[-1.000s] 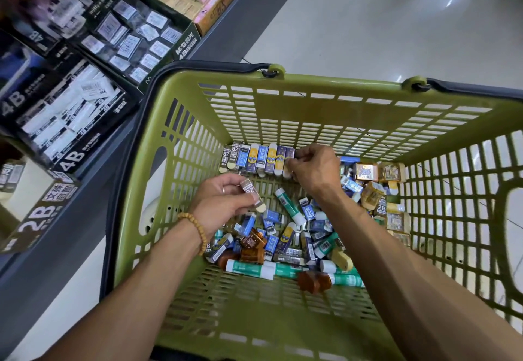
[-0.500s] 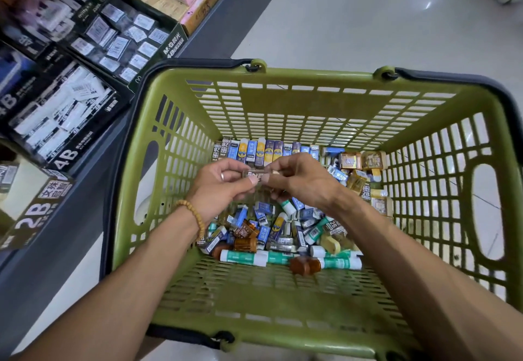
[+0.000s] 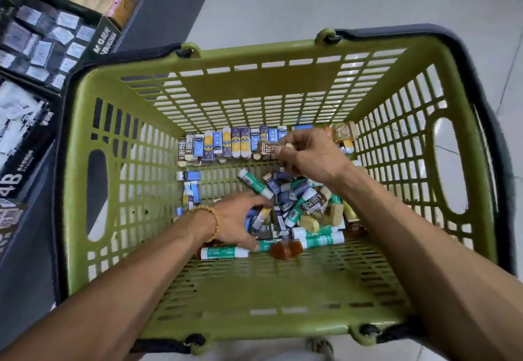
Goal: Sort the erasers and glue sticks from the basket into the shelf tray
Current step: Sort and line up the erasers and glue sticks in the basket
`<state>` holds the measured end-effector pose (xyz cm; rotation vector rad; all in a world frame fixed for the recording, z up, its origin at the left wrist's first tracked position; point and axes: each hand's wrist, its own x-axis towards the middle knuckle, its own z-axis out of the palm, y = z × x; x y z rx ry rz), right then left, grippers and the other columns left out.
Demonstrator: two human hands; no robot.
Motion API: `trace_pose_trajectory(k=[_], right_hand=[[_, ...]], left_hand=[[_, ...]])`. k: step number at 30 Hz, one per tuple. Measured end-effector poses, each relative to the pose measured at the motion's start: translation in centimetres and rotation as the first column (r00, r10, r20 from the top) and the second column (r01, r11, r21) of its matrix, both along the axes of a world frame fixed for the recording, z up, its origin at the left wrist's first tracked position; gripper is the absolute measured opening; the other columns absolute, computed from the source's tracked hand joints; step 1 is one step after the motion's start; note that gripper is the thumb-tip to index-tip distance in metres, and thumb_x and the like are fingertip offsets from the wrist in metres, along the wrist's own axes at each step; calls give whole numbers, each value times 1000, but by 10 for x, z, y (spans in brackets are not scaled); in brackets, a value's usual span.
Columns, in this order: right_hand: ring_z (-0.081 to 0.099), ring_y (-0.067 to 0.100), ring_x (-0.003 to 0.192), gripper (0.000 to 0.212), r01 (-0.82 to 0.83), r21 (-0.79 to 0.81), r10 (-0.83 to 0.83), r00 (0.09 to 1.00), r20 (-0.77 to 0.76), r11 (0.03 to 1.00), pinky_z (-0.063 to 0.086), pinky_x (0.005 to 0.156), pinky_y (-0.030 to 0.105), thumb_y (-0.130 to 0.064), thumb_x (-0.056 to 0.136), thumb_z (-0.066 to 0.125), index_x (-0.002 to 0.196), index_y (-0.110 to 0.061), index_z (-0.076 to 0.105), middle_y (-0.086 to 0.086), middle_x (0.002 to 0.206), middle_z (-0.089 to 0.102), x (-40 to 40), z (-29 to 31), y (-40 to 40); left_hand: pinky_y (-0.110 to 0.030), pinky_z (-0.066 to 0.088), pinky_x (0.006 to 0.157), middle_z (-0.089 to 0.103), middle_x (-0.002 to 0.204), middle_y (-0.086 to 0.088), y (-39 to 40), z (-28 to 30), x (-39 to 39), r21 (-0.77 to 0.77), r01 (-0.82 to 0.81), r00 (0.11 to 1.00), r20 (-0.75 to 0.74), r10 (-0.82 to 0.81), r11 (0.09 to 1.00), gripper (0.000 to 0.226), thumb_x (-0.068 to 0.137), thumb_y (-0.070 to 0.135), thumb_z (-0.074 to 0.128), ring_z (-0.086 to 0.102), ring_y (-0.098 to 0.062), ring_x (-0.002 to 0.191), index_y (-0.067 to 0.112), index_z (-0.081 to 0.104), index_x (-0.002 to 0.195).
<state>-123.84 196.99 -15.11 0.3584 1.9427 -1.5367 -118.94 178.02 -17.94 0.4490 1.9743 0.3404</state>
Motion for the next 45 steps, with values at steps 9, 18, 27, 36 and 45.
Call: trace_pose_trajectory(k=[9, 18, 27, 36, 45], right_hand=[[57, 18, 63, 15, 12, -12, -12, 999, -44, 1000, 49, 59, 33, -20, 95, 67, 93, -5, 65, 10, 73, 63, -1, -2, 0], [57, 18, 63, 15, 61, -7, -61, 996, -62, 998, 53, 59, 33, -18, 94, 67, 93, -4, 65, 3, 66, 59, -2, -5, 2], [58, 16, 60, 14, 59, 29, -57, 996, -65, 998, 52, 58, 31, -19, 95, 67, 91, -6, 64, 5, 65, 60, -1, -8, 5], [59, 12, 56, 18, 78, 28, -76, 996, -55, 997, 52, 55, 26, -20, 94, 68, 94, -2, 66, 4, 69, 62, -1, -8, 6], [60, 9, 60, 21, 63, 63, -60, 997, -57, 996, 54, 64, 30, -22, 94, 67, 94, -1, 68, 2, 76, 65, 0, -4, 4]], left_hand=[[-28, 36, 99, 45, 136, -1, 18, -4, 5, 2, -21, 1000, 5, 21, 1000, 70, 76, 40, 78, 42, -22, 126, 23, 47, 136], [-29, 47, 85, 44, 141, 5, 22, -1, -1, -4, -122, 972, 203, 120, 993, 77, 82, 30, 76, 57, -20, 106, 30, 34, 147], [-15, 42, 65, 55, 113, 9, 19, -6, 3, 100, -352, 891, 340, 301, 931, 49, 81, 21, 77, 55, 0, 82, 33, 51, 121], [-41, 54, 88, 54, 120, 8, 17, -14, 8, 108, -480, 837, 352, 418, 870, 51, 69, 11, 83, 62, -24, 106, 41, 62, 104], [-9, 48, 63, 50, 127, 3, 12, -8, 7, 128, -663, 722, 368, 586, 738, 46, 69, -1, 82, 55, -12, 108, 33, 66, 95]])
